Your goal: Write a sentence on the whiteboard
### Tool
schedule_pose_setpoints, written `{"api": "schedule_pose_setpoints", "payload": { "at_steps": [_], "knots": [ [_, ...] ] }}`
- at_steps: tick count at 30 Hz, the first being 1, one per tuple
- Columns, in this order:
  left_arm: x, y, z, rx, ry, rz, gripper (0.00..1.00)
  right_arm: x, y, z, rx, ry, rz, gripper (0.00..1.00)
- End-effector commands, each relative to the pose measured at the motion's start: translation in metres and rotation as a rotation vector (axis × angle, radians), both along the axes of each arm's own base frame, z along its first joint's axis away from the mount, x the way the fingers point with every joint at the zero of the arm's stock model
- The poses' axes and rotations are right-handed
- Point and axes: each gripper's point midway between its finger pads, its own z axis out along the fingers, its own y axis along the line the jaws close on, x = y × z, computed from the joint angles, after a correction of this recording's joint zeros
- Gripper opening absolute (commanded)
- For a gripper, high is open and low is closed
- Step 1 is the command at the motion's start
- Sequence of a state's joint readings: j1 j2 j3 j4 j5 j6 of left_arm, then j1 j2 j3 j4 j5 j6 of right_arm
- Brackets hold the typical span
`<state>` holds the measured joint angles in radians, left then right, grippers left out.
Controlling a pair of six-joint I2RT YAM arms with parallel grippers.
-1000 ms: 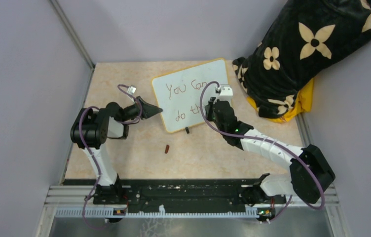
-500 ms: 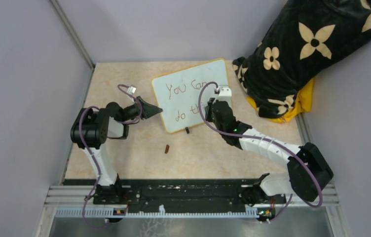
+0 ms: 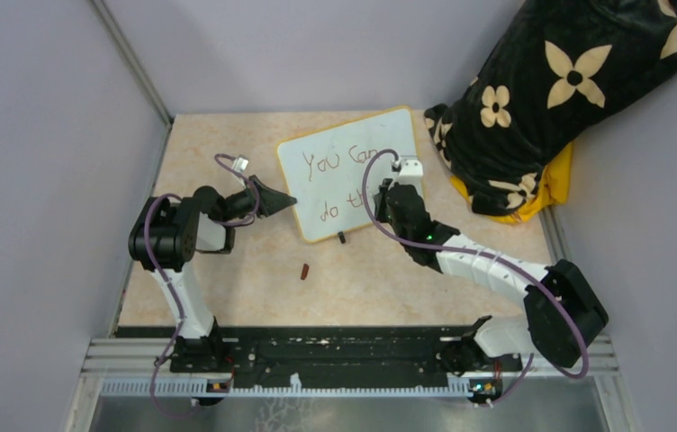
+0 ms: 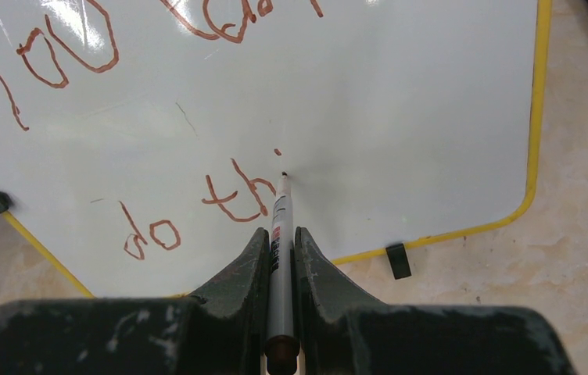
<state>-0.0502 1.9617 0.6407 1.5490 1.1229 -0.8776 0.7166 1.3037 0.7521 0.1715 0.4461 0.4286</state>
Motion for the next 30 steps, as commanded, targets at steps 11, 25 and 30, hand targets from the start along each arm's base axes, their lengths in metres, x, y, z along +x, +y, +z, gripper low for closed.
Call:
{"api": "schedule_pose_setpoints", "payload": {
  "at_steps": [11, 25, 30],
  "knots": [
    [-0.012, -0.007, 0.010, 0.005, -0.140, -0.049, 0.00, -0.005, -0.012, -0.006, 0.023, 0.008, -0.026, 0.00],
    [-0.012, -0.007, 0.010, 0.005, -0.141, -0.048, 0.00, 0.006, -0.024, 0.037, 0.096, -0.070, -0.095, 0.00],
    [-0.012, -0.007, 0.010, 0.005, -0.139, -0.049, 0.00, 0.014, -0.029, 0.043, 0.120, -0.082, -0.121, 0.00]
  ]
}}
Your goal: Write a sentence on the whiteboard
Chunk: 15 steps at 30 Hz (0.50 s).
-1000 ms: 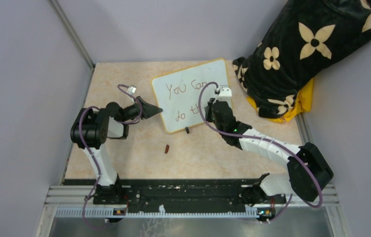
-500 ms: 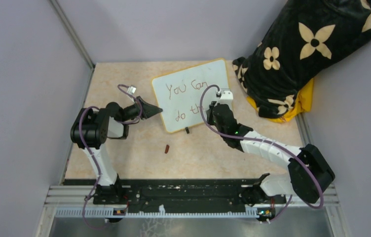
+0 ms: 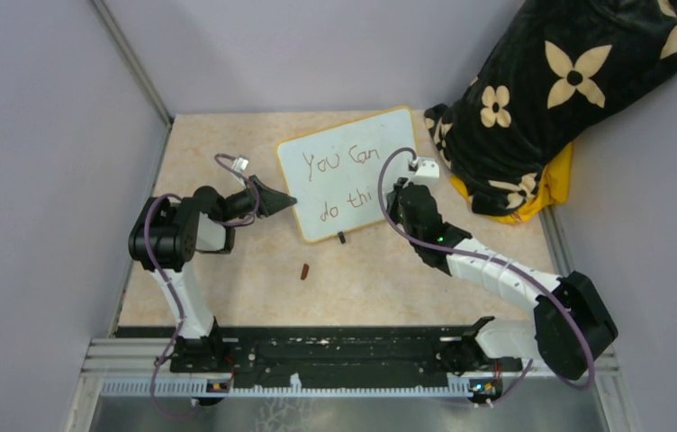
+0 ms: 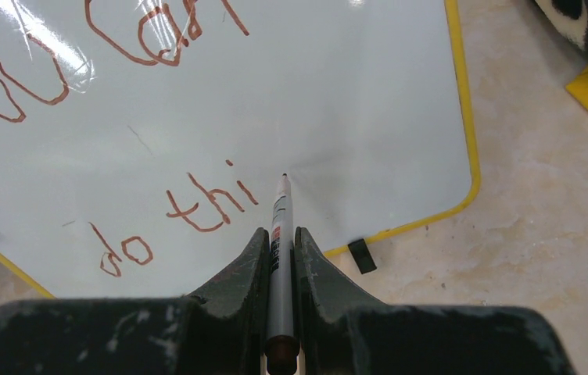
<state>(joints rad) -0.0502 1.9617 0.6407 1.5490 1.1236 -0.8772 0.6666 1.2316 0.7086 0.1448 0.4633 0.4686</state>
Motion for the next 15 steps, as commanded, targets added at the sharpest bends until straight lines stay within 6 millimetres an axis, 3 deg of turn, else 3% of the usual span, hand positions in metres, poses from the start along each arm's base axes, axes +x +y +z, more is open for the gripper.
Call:
{"api": "schedule_pose_setpoints", "payload": {
  "at_steps": [1, 15],
  "knots": [
    [-0.0116, -0.0067, 0.0100, 0.005, -0.139, -0.048, 0.00, 0.0164, -0.0009, 0.0419, 0.084, -0.089, -0.045, 0.00],
    [-0.0117, -0.0069, 0.0092, 0.005, -0.135, -0.049, 0.00, 0.0215, 0.0066, 0.0476, 0.102, -0.104, -0.024, 0.00]
  ]
}}
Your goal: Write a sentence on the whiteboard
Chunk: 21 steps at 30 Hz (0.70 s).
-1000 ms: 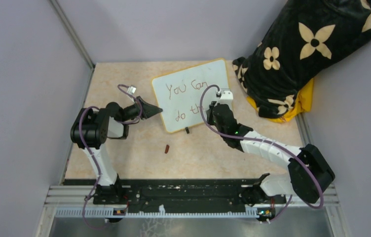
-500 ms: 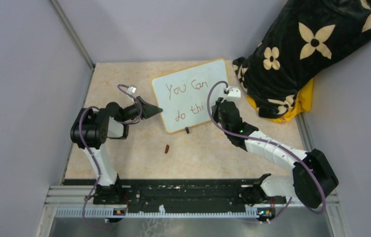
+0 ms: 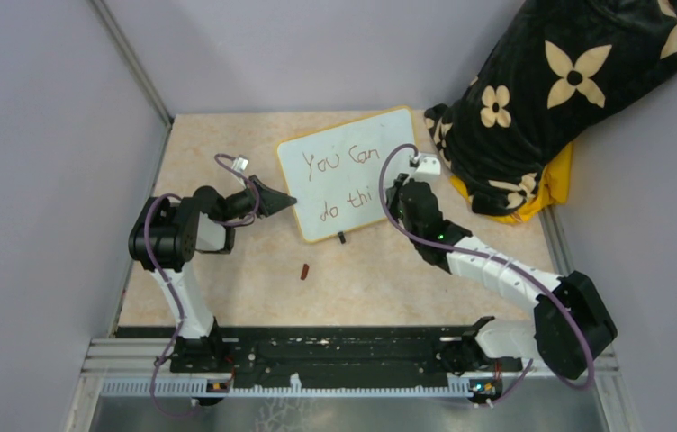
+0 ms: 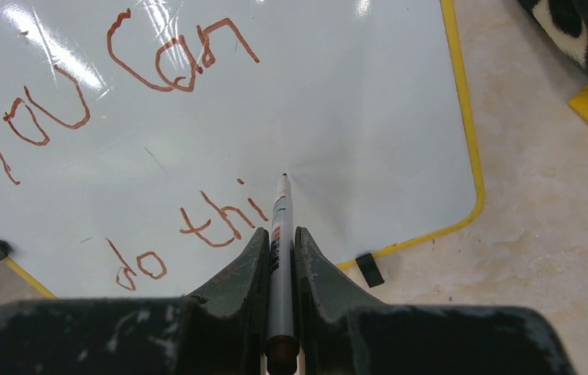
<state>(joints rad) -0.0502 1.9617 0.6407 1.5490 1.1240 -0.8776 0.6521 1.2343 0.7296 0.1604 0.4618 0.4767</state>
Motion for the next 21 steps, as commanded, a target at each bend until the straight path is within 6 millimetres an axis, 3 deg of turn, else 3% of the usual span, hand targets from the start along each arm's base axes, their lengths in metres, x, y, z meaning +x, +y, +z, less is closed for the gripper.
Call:
{"api": "schedule_pose_setpoints", "payload": {
  "at_steps": [1, 21],
  "knots": [
    [-0.012, -0.007, 0.009, 0.005, -0.136, -0.050, 0.00, 0.014, 0.008, 0.035, 0.073, -0.077, -0.007, 0.00],
    [-0.011, -0.007, 0.010, 0.003, -0.134, -0.048, 0.00, 0.020, 0.021, 0.021, 0.053, -0.039, 0.034, 0.00]
  ]
}}
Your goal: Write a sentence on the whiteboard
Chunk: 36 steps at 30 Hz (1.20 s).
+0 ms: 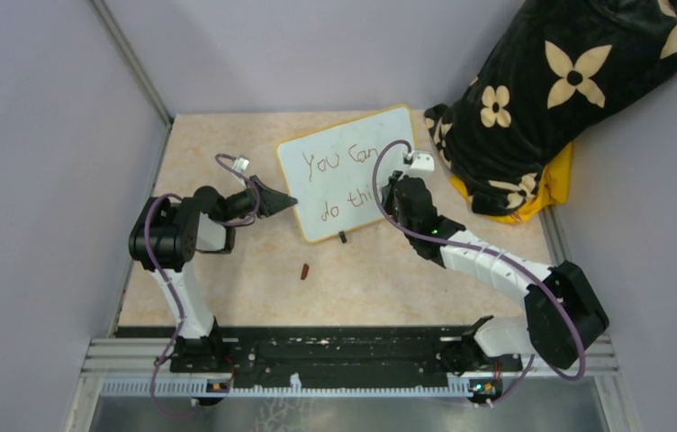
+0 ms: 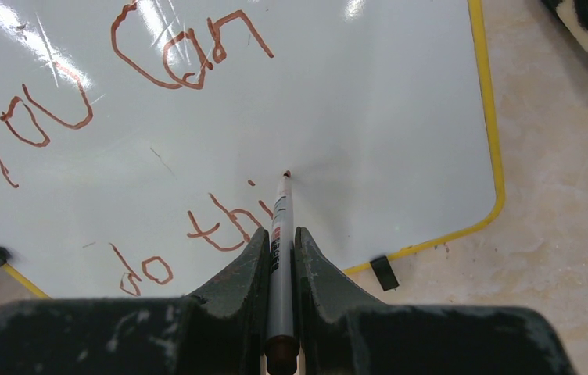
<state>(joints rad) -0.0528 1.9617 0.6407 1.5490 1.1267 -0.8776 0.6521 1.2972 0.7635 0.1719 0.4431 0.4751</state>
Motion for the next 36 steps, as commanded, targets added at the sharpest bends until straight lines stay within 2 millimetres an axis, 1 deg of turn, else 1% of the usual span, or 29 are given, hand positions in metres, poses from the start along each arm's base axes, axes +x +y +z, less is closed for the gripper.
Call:
{"api": "schedule_pose_setpoints", "payload": {
  "at_steps": [1, 5, 12, 23, 28, 36],
  "knots": [
    [-0.010, -0.006, 0.010, 0.002, -0.134, -0.043, 0.00, 0.012, 0.012, 0.026, 0.061, -0.054, 0.022, 0.00],
    [-0.010, -0.006, 0.010, 0.002, -0.134, -0.043, 0.00, 0.010, 0.015, 0.026, 0.067, -0.053, 0.041, 0.00],
    [-0.011, -0.006, 0.010, 0.002, -0.133, -0.044, 0.00, 0.003, 0.014, 0.010, 0.055, -0.017, 0.057, 0.00],
    [-0.011, -0.006, 0.010, 0.001, -0.133, -0.044, 0.00, -0.004, 0.000, -0.007, 0.019, 0.024, 0.012, 0.00],
    [-0.011, -0.006, 0.010, 0.002, -0.135, -0.043, 0.00, -0.005, -0.007, -0.009, 0.004, 0.028, -0.015, 0.00],
    [-0.011, -0.006, 0.010, 0.002, -0.134, -0.043, 0.00, -0.003, -0.023, -0.011, -0.017, 0.034, -0.094, 0.00]
  ]
}}
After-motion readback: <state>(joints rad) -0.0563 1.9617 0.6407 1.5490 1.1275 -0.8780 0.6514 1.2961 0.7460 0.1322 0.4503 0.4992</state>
